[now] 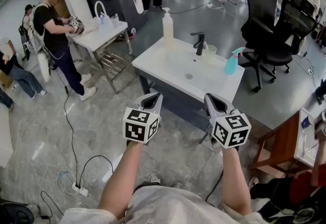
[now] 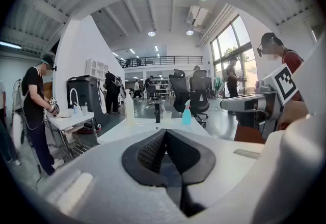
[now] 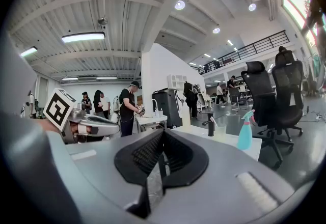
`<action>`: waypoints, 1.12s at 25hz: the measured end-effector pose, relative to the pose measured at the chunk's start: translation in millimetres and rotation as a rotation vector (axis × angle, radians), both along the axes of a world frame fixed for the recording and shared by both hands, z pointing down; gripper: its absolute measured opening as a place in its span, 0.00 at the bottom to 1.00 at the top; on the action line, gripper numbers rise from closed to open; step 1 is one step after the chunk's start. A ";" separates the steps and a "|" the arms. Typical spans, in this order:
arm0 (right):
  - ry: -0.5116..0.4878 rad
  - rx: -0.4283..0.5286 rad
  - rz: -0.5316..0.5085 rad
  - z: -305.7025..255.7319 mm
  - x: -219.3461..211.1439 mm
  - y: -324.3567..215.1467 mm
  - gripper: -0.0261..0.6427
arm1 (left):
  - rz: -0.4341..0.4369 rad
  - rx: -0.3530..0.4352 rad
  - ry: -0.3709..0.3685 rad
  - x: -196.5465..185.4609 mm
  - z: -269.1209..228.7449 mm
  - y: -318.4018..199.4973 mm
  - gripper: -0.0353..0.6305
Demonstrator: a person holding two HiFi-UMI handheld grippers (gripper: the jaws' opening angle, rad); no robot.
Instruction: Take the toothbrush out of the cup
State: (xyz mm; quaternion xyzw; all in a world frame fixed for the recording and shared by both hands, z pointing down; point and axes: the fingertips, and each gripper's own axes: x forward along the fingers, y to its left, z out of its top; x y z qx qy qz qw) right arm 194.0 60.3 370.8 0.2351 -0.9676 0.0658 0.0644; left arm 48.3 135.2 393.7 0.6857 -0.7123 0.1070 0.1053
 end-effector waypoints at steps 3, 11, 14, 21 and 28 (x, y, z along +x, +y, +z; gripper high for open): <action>-0.004 0.012 -0.007 2.4 3.1 -4.3 0.04 | -0.004 0.002 0.000 5.5 2.1 -5.6 0.06; 0.009 0.025 -0.016 5.9 -5.9 -20.6 0.05 | -0.013 0.000 0.001 -1.3 6.9 -23.2 0.06; 0.022 0.026 -0.011 9.4 -11.1 -28.4 0.07 | -0.012 0.002 0.004 -7.2 9.1 -30.5 0.06; 0.048 0.026 0.022 19.8 -34.2 -50.9 0.11 | 0.002 0.005 0.022 -39.0 20.0 -54.8 0.06; 0.052 0.019 0.097 21.6 -70.5 -80.1 0.15 | 0.072 0.002 0.024 -80.5 21.1 -93.0 0.06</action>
